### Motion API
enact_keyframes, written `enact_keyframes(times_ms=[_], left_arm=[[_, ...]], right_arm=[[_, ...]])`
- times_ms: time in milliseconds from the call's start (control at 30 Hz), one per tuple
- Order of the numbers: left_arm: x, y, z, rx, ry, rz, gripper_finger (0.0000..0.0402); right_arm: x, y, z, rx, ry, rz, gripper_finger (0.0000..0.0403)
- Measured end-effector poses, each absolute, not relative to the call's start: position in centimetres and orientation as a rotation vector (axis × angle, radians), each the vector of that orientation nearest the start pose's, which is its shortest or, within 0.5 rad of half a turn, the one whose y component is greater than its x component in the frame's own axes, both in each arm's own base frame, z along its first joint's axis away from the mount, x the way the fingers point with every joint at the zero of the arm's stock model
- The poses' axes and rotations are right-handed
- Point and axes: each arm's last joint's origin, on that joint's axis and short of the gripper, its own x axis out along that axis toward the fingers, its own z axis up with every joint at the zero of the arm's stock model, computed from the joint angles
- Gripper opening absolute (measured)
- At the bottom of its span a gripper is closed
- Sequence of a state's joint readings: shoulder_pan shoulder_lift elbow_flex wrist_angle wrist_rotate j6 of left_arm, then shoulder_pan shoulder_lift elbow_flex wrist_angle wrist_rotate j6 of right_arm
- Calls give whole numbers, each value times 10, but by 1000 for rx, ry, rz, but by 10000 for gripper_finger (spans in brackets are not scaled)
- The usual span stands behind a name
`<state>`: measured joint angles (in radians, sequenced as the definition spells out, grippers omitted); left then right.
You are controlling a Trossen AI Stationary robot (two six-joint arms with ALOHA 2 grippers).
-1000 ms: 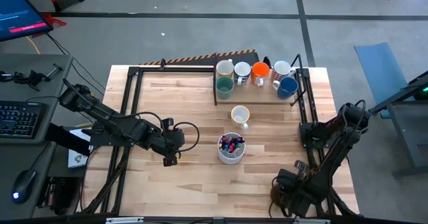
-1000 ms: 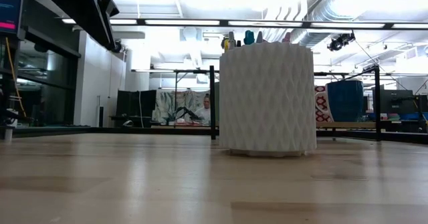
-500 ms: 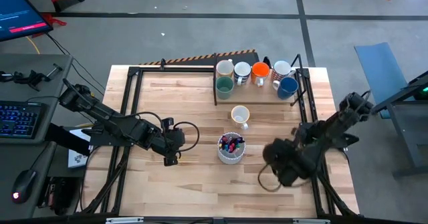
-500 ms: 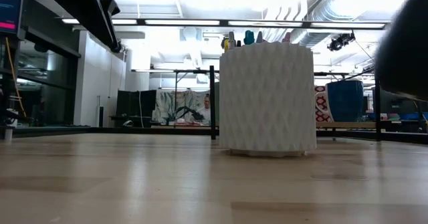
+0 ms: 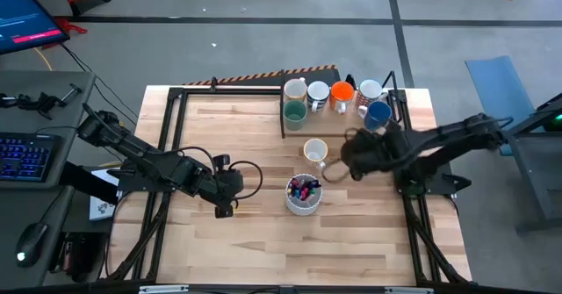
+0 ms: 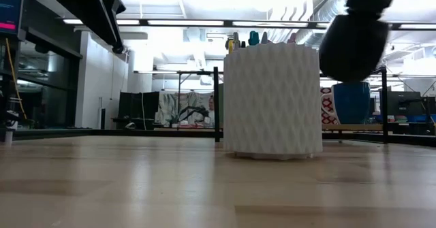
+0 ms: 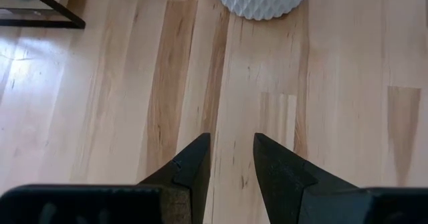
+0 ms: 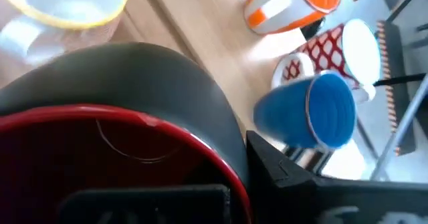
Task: Place coffee mugs
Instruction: Put the black mug on the shelf
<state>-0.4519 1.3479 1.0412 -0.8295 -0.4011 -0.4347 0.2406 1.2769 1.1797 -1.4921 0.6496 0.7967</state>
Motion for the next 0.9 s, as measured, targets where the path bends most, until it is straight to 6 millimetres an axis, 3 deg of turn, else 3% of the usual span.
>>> enact_keyframes(times_ms=[233, 467, 900], left_arm=[[234, -101, 259, 64, 991, 172, 104], [234, -101, 259, 65, 992, 172, 104], [235, -101, 260, 89, 988, 160, 104]], right_arm=[[214, -21, 302, -8, 1169, -748, 0], [205, -69, 300, 118, 1251, -777, 0], [223, -118, 272, 162, 1340, -780, 0]])
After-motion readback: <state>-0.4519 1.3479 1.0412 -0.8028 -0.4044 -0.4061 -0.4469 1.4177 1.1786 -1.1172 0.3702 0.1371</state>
